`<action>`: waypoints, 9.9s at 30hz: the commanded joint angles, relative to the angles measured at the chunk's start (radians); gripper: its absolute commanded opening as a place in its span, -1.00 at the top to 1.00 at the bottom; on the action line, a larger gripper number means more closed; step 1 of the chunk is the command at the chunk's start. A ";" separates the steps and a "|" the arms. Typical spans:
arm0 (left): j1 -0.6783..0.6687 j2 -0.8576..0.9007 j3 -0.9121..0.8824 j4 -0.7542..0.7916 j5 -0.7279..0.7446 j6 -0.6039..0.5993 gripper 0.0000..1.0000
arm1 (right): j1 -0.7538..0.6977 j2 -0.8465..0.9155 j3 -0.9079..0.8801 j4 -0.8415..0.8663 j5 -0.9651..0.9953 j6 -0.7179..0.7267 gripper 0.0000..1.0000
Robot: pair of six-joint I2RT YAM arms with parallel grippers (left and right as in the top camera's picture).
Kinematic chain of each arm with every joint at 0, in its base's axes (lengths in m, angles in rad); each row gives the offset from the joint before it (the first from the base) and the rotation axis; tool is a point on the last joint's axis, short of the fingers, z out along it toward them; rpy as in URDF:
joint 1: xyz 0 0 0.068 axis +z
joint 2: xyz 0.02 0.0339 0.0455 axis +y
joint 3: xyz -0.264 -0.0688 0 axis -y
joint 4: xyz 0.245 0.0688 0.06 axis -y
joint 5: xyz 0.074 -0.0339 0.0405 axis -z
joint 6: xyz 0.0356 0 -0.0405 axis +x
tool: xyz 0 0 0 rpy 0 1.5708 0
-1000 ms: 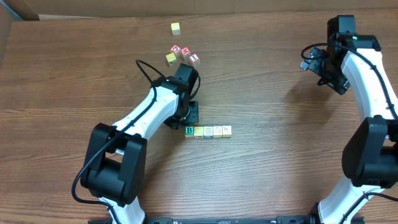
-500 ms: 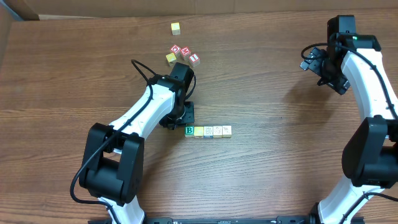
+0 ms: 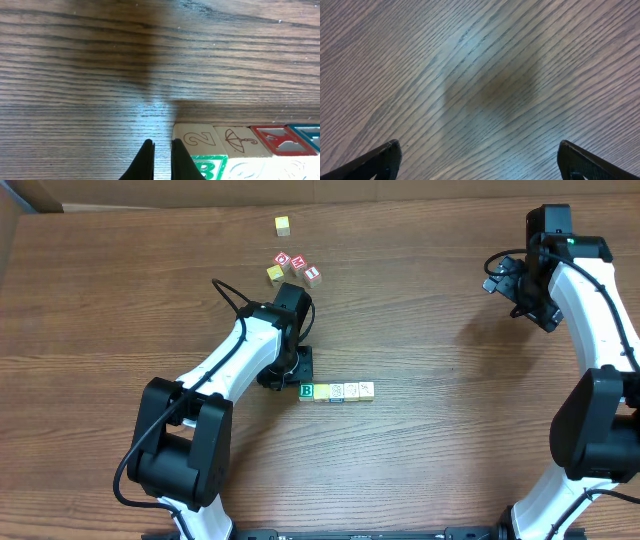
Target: Flip 5 blocks
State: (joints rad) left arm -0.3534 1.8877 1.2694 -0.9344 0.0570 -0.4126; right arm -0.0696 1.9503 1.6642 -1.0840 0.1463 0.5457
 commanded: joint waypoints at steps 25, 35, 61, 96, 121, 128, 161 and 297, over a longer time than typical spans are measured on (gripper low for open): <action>0.040 -0.247 -0.003 -0.159 -0.057 -0.029 0.91 | 0.000 -0.018 0.011 0.022 0.004 0.012 -1.00; 0.031 -0.267 -0.006 -0.257 -0.049 -0.029 0.92 | 0.000 -0.018 0.011 -0.011 -0.383 0.014 -1.00; -0.052 -0.269 -0.006 -0.237 -0.063 -0.059 0.91 | 0.319 -0.018 -0.208 -0.158 -0.410 -0.198 0.92; 0.021 -0.268 -0.006 -0.161 -0.034 -0.074 0.69 | 0.394 -0.018 -0.265 0.240 -0.410 -0.199 -1.00; 0.019 -0.266 -0.007 -0.192 -0.051 -0.059 0.71 | 0.394 -0.018 -0.265 0.242 -0.410 -0.199 -1.00; 0.019 -0.266 -0.007 -0.183 -0.064 -0.060 0.71 | 0.394 -0.018 -0.265 0.242 -0.410 -0.199 -1.00; 0.019 -0.265 -0.068 -0.160 -0.056 -0.066 0.91 | 0.394 -0.018 -0.265 0.243 -0.410 -0.199 -1.00; 0.069 -0.193 -0.325 0.300 0.126 -0.022 0.91 | 0.654 -0.169 -0.683 0.537 -0.193 0.291 0.92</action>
State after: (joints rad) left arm -0.2802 1.6871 0.9569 -0.6407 0.1974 -0.4194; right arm 0.5785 1.7798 0.9871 -0.5503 -0.0479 0.8394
